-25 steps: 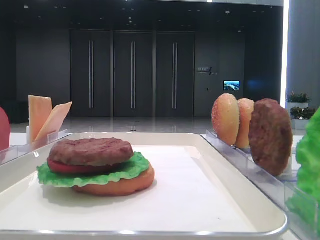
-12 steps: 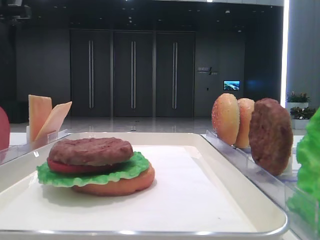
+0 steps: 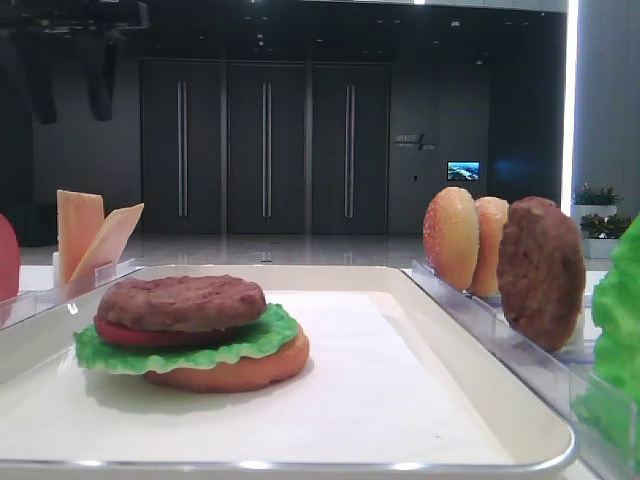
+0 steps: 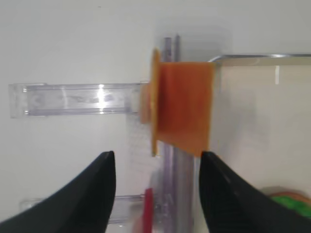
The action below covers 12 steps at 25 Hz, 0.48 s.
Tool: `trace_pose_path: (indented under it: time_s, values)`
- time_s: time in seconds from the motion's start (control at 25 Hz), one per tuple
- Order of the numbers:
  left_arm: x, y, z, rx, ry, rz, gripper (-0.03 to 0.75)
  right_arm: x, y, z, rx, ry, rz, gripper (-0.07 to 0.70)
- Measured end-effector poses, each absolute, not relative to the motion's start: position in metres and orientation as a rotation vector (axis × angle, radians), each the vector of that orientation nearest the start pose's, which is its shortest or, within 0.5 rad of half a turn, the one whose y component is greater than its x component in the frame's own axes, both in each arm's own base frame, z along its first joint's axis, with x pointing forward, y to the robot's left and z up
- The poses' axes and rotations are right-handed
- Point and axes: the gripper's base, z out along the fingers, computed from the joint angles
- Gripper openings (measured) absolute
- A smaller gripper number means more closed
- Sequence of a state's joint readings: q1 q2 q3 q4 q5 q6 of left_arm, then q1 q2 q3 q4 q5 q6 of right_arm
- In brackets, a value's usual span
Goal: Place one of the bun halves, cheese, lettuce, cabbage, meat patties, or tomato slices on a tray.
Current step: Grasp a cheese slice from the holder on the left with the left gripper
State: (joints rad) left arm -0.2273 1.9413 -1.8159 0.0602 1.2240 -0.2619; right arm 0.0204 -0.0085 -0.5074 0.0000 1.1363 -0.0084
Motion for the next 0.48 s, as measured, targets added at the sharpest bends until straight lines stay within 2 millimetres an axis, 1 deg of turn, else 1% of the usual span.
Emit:
trace_pose_path:
  time_s: [0.08,0.2,0.4,0.48]
  values:
    - [0.405,-0.103,0.298,-0.029,2.819,-0.044,0.419,-0.01,0.0,0.273,-0.03,2.104,0.007,0.307]
    - [0.404,-0.113,0.299,-0.049,2.807,-0.064,0.419,-0.01,0.0,0.273,-0.03,2.104,0.007,0.307]
    - [0.405,-0.112,0.298,-0.09,2.794,-0.055,0.419,-0.01,0.0,0.273,-0.03,2.104,0.007,0.307]
    - [0.407,-0.112,0.295,-0.094,2.795,-0.043,0.419,-0.01,0.0,0.273,-0.03,2.104,0.007,0.307]
